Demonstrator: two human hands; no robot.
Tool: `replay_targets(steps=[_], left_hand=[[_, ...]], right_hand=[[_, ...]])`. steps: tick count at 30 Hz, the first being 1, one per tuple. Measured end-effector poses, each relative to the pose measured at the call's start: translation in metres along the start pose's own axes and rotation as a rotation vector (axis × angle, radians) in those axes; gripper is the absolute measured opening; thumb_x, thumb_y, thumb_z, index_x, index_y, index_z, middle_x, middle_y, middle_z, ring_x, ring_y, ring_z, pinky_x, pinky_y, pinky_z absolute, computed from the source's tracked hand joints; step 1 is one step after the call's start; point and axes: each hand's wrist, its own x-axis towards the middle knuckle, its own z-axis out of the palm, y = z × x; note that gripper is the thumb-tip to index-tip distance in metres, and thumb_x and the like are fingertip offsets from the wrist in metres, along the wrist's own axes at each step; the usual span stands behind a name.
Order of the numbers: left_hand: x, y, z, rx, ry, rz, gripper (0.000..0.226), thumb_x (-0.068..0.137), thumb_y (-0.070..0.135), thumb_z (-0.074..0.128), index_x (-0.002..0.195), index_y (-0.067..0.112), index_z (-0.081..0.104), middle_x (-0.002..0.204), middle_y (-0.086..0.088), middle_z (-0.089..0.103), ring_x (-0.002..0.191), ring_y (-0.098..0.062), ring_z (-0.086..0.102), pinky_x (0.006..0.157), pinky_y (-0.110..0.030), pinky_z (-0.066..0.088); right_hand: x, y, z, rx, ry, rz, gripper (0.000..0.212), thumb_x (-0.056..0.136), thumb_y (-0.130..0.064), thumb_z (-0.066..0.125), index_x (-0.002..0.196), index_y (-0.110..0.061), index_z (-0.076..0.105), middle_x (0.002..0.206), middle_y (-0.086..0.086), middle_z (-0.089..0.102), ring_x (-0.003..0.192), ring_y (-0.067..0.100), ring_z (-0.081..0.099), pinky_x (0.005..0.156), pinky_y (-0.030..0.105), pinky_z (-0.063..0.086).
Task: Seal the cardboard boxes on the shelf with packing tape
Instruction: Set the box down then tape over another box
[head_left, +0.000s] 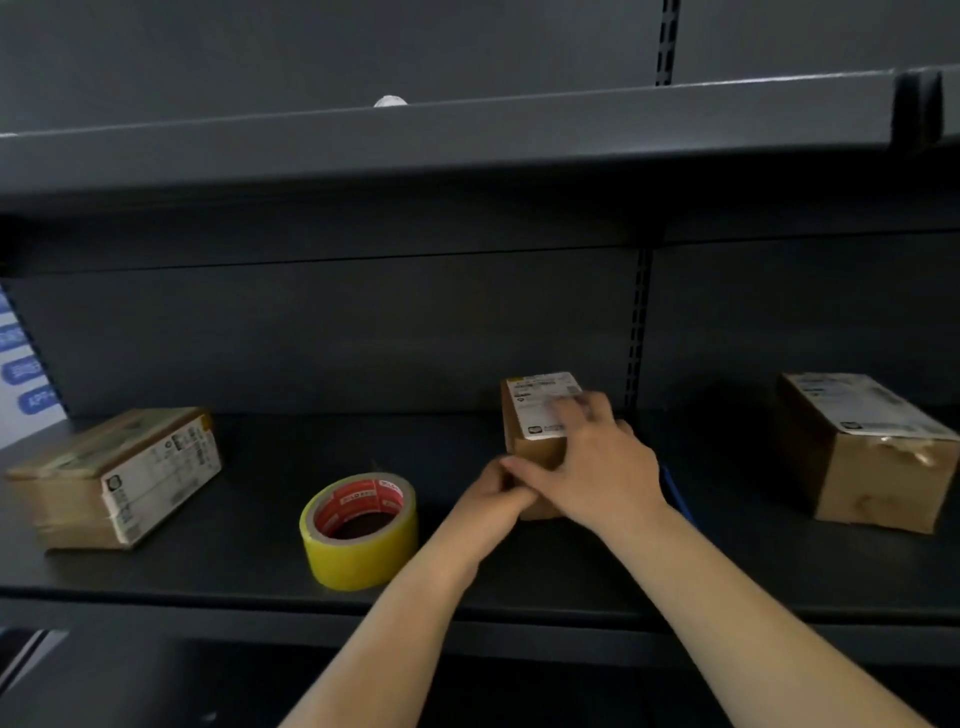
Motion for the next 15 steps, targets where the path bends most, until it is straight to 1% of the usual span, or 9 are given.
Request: replay_targets(steps=[2, 3, 5, 6, 8, 10, 12, 13, 15], left_hand=[[0.0, -0.004, 0.0, -0.124, -0.053, 0.049, 0.054, 0.088, 0.033, 0.054, 0.139, 0.03, 0.034, 0.14, 0.003, 0.044, 0.117, -0.01, 0.045, 0.097, -0.028, 0.034], [-0.002, -0.006, 0.001, -0.14, -0.071, 0.08, 0.054, 0.089, 0.031, 0.054, 0.139, 0.031, 0.034, 0.142, 0.004, 0.042, 0.123, -0.012, 0.041, 0.102, -0.029, 0.031], [-0.007, -0.006, 0.005, -0.201, -0.077, 0.156, 0.059, 0.087, 0.029, 0.058, 0.14, 0.033, 0.031, 0.144, 0.007, 0.038, 0.127, -0.012, 0.038, 0.106, -0.031, 0.028], [-0.011, -0.004, 0.008, -0.3, -0.063, 0.182, 0.064, 0.086, 0.026, 0.061, 0.14, 0.034, 0.028, 0.143, 0.007, 0.037, 0.125, -0.013, 0.039, 0.107, -0.033, 0.03], [-0.016, 0.0, 0.011, -0.52, -0.027, 0.245, 0.083, 0.078, 0.022, 0.069, 0.14, 0.041, 0.018, 0.137, 0.008, 0.037, 0.117, -0.011, 0.044, 0.104, -0.037, 0.038], [-0.024, 0.004, 0.012, -0.609, 0.028, 0.416, 0.097, 0.066, 0.025, 0.076, 0.137, 0.048, 0.013, 0.136, 0.014, 0.038, 0.116, -0.004, 0.047, 0.094, -0.029, 0.046], [-0.032, 0.01, 0.011, -0.568, 0.069, 0.61, 0.09, 0.065, 0.029, 0.08, 0.132, 0.049, 0.023, 0.133, 0.023, 0.043, 0.116, 0.004, 0.049, 0.083, -0.017, 0.05], [-0.037, 0.014, 0.011, -0.526, 0.081, 0.688, 0.083, 0.067, 0.029, 0.078, 0.13, 0.049, 0.027, 0.13, 0.025, 0.047, 0.116, 0.006, 0.049, 0.082, -0.013, 0.049], [-0.045, 0.02, 0.01, -0.481, 0.083, 0.789, 0.073, 0.07, 0.03, 0.071, 0.129, 0.048, 0.033, 0.127, 0.027, 0.05, 0.118, 0.003, 0.049, 0.083, -0.012, 0.047]], right_hand=[[0.006, 0.009, 0.007, 0.068, 0.05, 0.064, 0.081, 0.065, -0.071, 0.054, 0.13, -0.029, 0.033, 0.132, 0.001, 0.033, 0.111, 0.028, 0.047, 0.07, 0.034, 0.045], [0.007, 0.014, 0.008, 0.132, 0.056, 0.1, 0.078, 0.064, -0.066, 0.058, 0.128, -0.029, 0.035, 0.129, 0.0, 0.034, 0.109, 0.027, 0.048, 0.069, 0.033, 0.045], [0.008, 0.022, 0.006, 0.325, 0.077, 0.157, 0.07, 0.06, -0.057, 0.063, 0.12, -0.028, 0.043, 0.121, -0.002, 0.037, 0.102, 0.022, 0.05, 0.066, 0.031, 0.045], [0.006, 0.026, 0.005, 0.475, 0.109, 0.188, 0.061, 0.06, -0.051, 0.064, 0.113, -0.026, 0.048, 0.116, -0.003, 0.041, 0.099, 0.021, 0.051, 0.065, 0.03, 0.044], [-0.005, 0.029, 0.002, 0.952, 0.138, 0.252, 0.042, 0.062, -0.042, 0.066, 0.099, -0.026, 0.054, 0.109, -0.002, 0.05, 0.1, 0.022, 0.055, 0.069, 0.032, 0.048], [-0.025, 0.027, 0.001, 1.426, 0.164, 0.193, 0.043, 0.06, -0.041, 0.066, 0.099, -0.026, 0.055, 0.106, -0.003, 0.059, 0.1, 0.023, 0.059, 0.078, 0.041, 0.054], [-0.043, 0.023, -0.001, 1.63, 0.245, 0.065, 0.045, 0.062, -0.039, 0.067, 0.103, -0.027, 0.054, 0.104, -0.008, 0.063, 0.102, 0.02, 0.06, 0.08, 0.041, 0.055], [-0.048, 0.02, -0.003, 1.67, 0.272, 0.007, 0.044, 0.063, -0.036, 0.067, 0.105, -0.03, 0.054, 0.107, -0.007, 0.062, 0.104, 0.022, 0.059, 0.082, 0.042, 0.054], [-0.055, 0.015, -0.01, 1.709, 0.312, -0.048, 0.044, 0.064, -0.033, 0.065, 0.107, -0.032, 0.054, 0.115, 0.001, 0.058, 0.109, 0.027, 0.056, 0.086, 0.046, 0.05]])
